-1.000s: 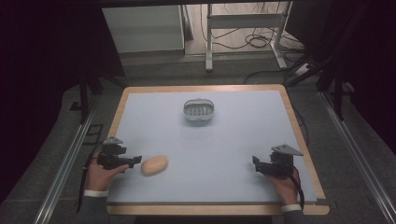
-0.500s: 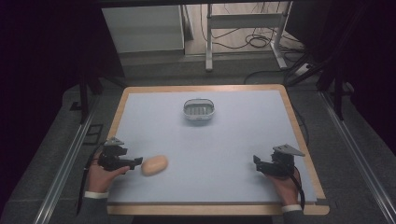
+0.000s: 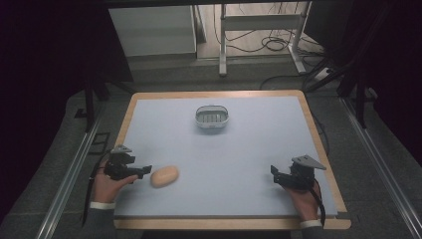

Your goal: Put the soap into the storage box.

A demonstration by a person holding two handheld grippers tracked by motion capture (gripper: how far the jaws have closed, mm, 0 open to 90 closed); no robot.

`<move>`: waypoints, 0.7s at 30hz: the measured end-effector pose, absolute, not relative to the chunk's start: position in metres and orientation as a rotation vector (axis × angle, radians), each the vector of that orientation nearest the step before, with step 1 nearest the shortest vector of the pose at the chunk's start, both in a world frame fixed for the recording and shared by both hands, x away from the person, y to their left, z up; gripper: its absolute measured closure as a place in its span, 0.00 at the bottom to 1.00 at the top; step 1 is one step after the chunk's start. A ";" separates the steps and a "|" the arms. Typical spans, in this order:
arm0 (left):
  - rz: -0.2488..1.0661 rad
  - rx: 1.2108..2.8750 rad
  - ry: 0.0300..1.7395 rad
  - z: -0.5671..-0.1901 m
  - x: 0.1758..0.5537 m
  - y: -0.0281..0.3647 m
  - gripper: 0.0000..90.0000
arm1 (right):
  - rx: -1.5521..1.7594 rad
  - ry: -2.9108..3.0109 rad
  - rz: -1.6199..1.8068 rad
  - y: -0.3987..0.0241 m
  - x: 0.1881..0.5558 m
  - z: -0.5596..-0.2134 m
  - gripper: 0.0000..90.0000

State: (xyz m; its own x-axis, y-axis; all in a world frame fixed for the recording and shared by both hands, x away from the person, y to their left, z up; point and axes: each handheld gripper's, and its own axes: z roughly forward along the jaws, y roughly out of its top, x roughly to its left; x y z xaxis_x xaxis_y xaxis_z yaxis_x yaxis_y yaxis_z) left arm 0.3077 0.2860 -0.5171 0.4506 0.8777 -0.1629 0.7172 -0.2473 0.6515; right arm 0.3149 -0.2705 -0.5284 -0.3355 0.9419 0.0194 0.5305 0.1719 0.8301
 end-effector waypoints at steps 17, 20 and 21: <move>0.338 2.133 1.251 -0.485 0.311 0.274 0.22 | 1.358 1.969 1.022 -0.267 0.316 -0.529 0.11; 0.332 2.138 1.239 -0.483 0.313 0.272 0.21 | 1.356 1.971 1.019 -0.267 0.316 -0.529 0.11; 0.332 2.138 1.239 -0.483 0.313 0.272 0.21 | 1.356 1.971 1.019 -0.267 0.316 -0.529 0.11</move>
